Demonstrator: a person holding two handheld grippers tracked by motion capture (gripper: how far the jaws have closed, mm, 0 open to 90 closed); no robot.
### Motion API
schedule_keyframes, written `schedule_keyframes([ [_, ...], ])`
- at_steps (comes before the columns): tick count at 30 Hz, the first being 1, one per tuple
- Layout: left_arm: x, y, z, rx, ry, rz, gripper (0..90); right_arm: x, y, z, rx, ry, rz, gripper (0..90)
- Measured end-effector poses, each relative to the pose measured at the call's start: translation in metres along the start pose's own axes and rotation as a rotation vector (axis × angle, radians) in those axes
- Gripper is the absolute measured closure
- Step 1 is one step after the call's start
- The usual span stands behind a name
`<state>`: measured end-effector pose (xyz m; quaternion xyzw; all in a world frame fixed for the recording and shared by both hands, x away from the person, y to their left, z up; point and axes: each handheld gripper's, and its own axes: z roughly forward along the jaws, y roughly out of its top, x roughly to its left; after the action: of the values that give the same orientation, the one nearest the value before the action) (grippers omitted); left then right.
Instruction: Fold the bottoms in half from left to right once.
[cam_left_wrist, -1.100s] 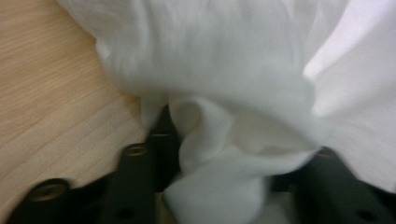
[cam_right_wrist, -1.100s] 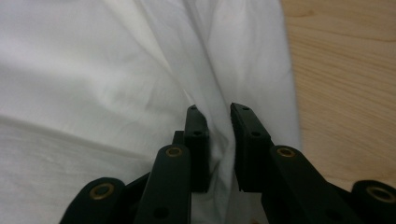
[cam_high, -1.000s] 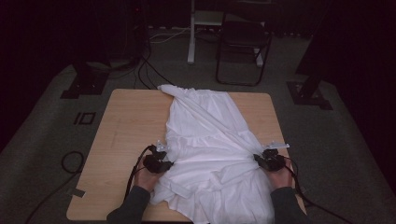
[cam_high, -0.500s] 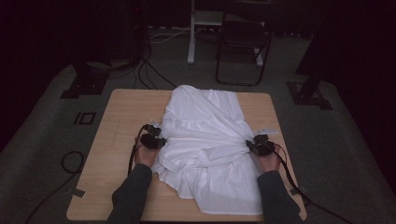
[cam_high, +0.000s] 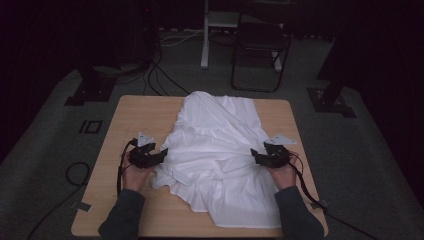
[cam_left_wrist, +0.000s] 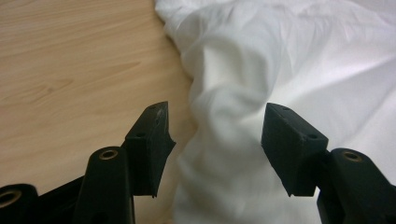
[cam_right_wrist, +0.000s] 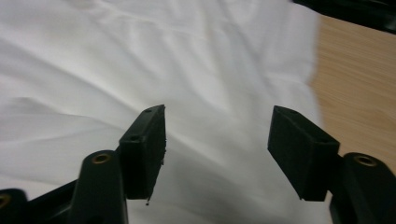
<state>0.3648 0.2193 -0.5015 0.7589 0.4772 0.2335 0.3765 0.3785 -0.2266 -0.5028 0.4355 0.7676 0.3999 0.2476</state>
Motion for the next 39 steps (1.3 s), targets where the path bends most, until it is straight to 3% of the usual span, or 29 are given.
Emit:
schedule_keyframes([
  [5,0.007,-0.03,-0.011,0.027,-0.041,-0.009,38.5,0.035,0.006,0.01,0.01,0.133,-0.049,29.1],
  [9,0.009,-0.044,-0.014,0.036,-0.057,-0.012,34.1,0.05,0.006,0.02,0.028,0.17,-0.066,26.4],
  [10,0.011,-0.05,-0.015,0.042,-0.088,-0.02,34.1,0.056,0.006,0.024,0.033,0.188,-0.065,25.2],
  [12,0.01,-0.054,-0.013,0.052,-0.109,-0.013,31.0,0.068,0.005,0.032,0.045,0.225,-0.07,21.5],
  [15,0.008,-0.059,-0.007,0.074,-0.128,0.017,29.3,0.08,0.004,0.04,0.066,0.245,-0.095,19.8],
  [18,0.003,-0.061,0.007,0.11,-0.116,0.048,28.2,0.086,0.001,0.051,0.102,0.221,-0.119,24.7],
  [20,0.0,-0.061,0.013,0.113,-0.108,0.075,31.6,0.083,-0.001,0.056,0.132,0.191,-0.123,45.0],
  [21,-0.002,-0.061,0.015,0.108,-0.094,0.095,35.1,0.081,-0.002,0.057,0.149,0.196,-0.117,59.7],
  [23,-0.004,-0.058,0.014,0.108,-0.087,0.112,55.5,0.074,-0.005,0.054,0.145,0.23,-0.107,76.0],
  [25,-0.003,-0.056,0.01,0.088,-0.1,0.103,78.8,0.066,-0.008,0.043,0.126,0.232,-0.108,84.4],
  [26,-0.003,-0.056,0.006,0.07,-0.112,0.098,84.6,0.062,-0.009,0.038,0.117,0.235,-0.107,85.7],
  [28,-0.003,-0.056,-0.003,0.043,-0.115,0.1,88.1,0.051,-0.014,0.02,0.084,0.242,-0.101,87.2],
  [32,-0.005,-0.059,-0.029,0.006,-0.141,0.118,88.6,0.028,-0.026,-0.015,0.034,0.255,-0.073,87.3],
  [39,-0.023,-0.065,-0.071,-0.058,-0.19,0.149,88.7,-0.004,-0.059,-0.073,-0.026,0.217,-0.032,87.3],
])
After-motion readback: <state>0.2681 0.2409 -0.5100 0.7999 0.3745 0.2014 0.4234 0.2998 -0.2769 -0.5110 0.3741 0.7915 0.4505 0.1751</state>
